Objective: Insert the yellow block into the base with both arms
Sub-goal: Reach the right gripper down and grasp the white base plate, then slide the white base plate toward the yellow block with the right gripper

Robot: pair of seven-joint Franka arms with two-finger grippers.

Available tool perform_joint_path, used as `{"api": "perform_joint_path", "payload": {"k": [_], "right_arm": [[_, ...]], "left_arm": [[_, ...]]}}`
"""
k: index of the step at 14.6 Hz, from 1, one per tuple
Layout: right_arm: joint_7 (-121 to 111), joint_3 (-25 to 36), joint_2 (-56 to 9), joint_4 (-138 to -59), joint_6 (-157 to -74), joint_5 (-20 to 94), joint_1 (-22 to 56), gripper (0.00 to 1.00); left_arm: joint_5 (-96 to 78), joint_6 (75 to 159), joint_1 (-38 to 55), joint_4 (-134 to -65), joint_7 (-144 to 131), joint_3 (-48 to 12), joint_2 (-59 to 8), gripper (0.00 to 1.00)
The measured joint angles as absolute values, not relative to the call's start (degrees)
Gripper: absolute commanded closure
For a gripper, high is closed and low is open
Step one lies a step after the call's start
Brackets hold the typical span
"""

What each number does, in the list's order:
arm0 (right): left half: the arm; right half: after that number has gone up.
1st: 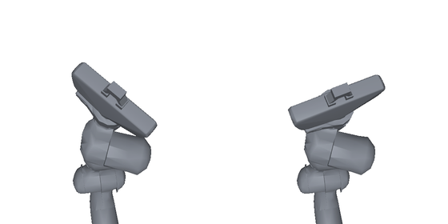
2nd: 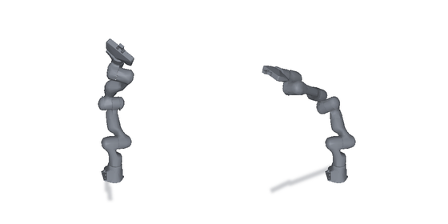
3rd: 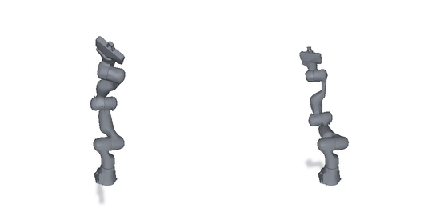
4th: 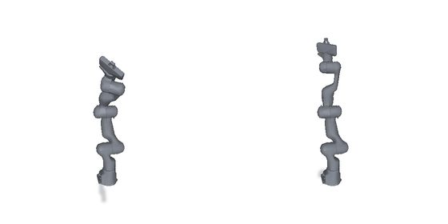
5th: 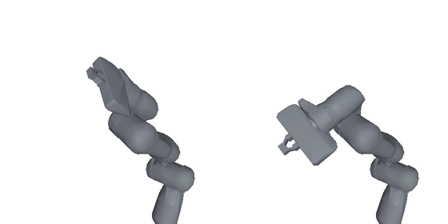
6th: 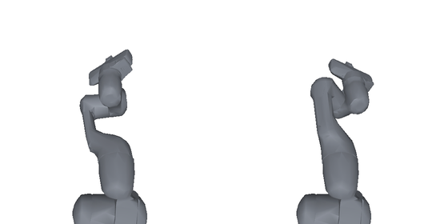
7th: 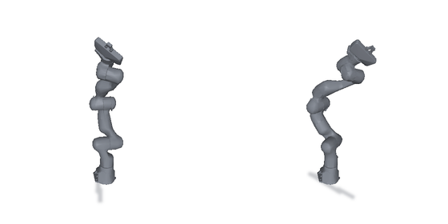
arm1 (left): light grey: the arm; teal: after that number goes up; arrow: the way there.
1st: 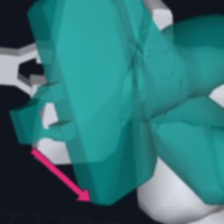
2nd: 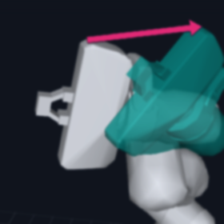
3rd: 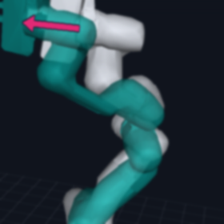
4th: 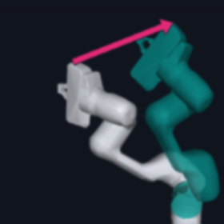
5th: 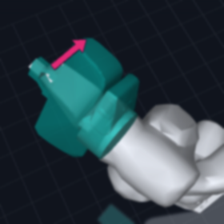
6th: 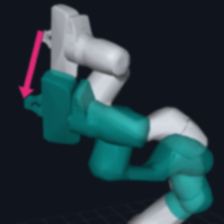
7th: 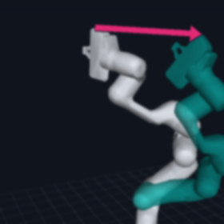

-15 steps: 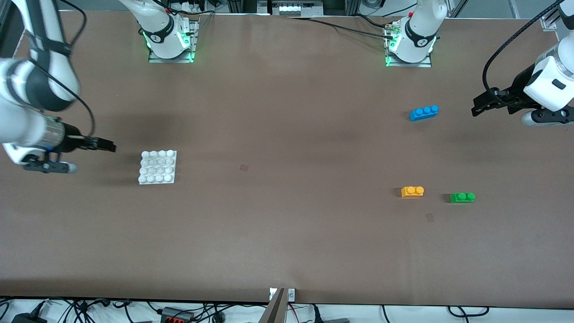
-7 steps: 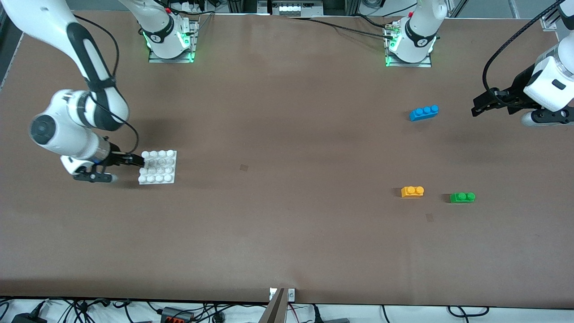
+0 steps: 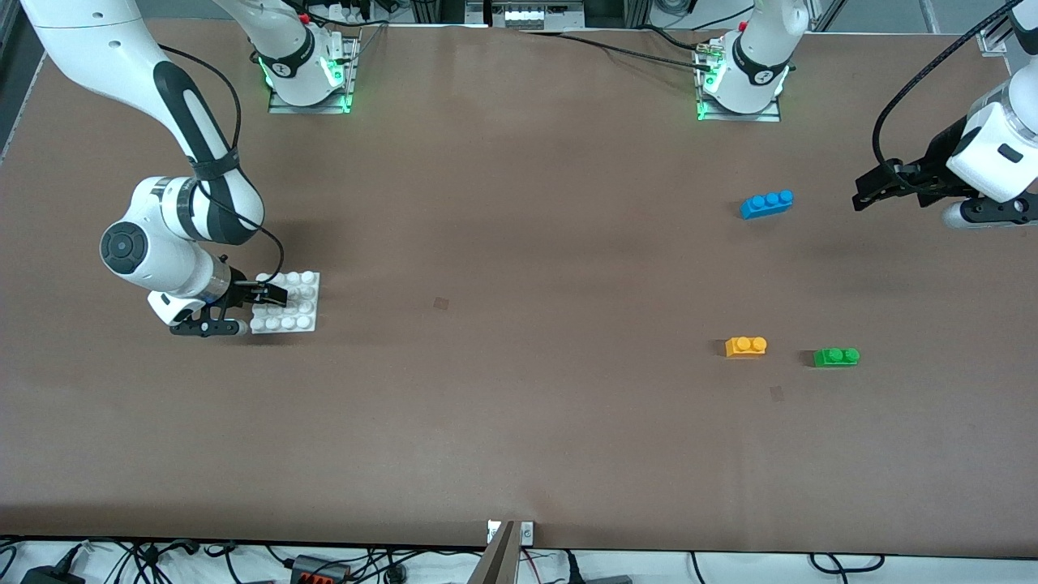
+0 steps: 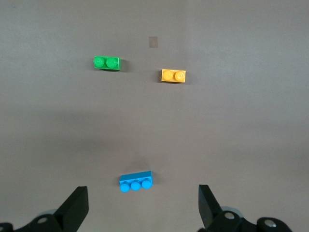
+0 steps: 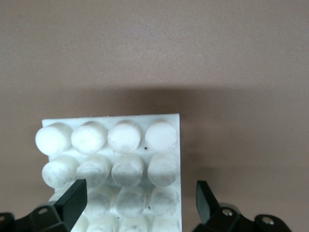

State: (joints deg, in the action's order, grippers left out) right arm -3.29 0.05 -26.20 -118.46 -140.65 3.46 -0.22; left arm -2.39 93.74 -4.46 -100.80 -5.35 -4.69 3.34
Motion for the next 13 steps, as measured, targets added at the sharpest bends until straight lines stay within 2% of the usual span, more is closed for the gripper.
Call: {"api": "perform_joint_path", "payload": {"k": [2,4,6,13], "right_arm": [[-3.63,0.07,-27.22,-118.46,-140.65,3.46,-0.39,0.23],[-3.79,-0.03,-27.98,-118.30,-140.83,3.52,-0.41,0.35],[-3.85,0.09,-27.88,-118.11,-140.79,3.51,-0.47,0.43],[-4.85,0.11,-27.74,-118.03,-140.41,4.12,-0.67,0.44]], "left_arm": [[-2.39,93.74,-4.45,-100.79,-5.35,-4.69,3.34,0.00],[-2.39,93.74,-4.45,-100.79,-5.35,-4.69,3.34,0.00],[-2.39,93.74,-4.44,-100.79,-5.35,-4.69,3.34,0.00],[-2.39,93.73,-4.41,-100.77,-5.35,-4.74,3.32,0.00]]}}
